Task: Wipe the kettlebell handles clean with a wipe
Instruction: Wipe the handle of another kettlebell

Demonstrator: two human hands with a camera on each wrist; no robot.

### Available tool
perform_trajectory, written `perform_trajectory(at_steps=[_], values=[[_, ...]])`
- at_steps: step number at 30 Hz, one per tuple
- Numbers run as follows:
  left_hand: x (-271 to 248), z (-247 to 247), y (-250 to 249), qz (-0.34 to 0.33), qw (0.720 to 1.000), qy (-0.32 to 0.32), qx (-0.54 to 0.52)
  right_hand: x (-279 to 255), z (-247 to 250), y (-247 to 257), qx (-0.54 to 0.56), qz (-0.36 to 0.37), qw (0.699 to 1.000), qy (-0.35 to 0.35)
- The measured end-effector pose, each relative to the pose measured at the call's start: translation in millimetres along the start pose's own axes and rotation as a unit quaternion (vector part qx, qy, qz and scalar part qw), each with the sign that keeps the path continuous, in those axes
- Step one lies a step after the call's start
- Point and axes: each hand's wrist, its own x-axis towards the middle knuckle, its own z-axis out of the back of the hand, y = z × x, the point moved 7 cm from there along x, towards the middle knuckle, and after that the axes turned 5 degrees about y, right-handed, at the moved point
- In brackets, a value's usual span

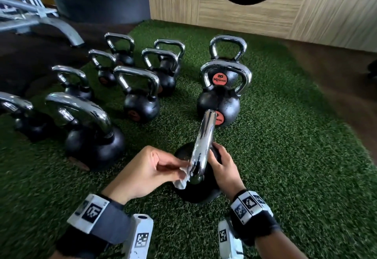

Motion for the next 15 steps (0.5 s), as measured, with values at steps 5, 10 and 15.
perform_trajectory(at_steps=[5,10,15], values=[[-2,-7,11,0.031,0.999,-0.007,0.023,-9,1,9,-0.106,-0.037,0.993,0.026],[-11,8,8,0.033,0.995,-0.055,-0.076,-41,40,71,-0.292,0.026,0.956,-0.026],[-18,15,-1,0.035,0.937,-0.141,-0.319,-87,61,161,-0.122,0.233,0.964,-0.030]])
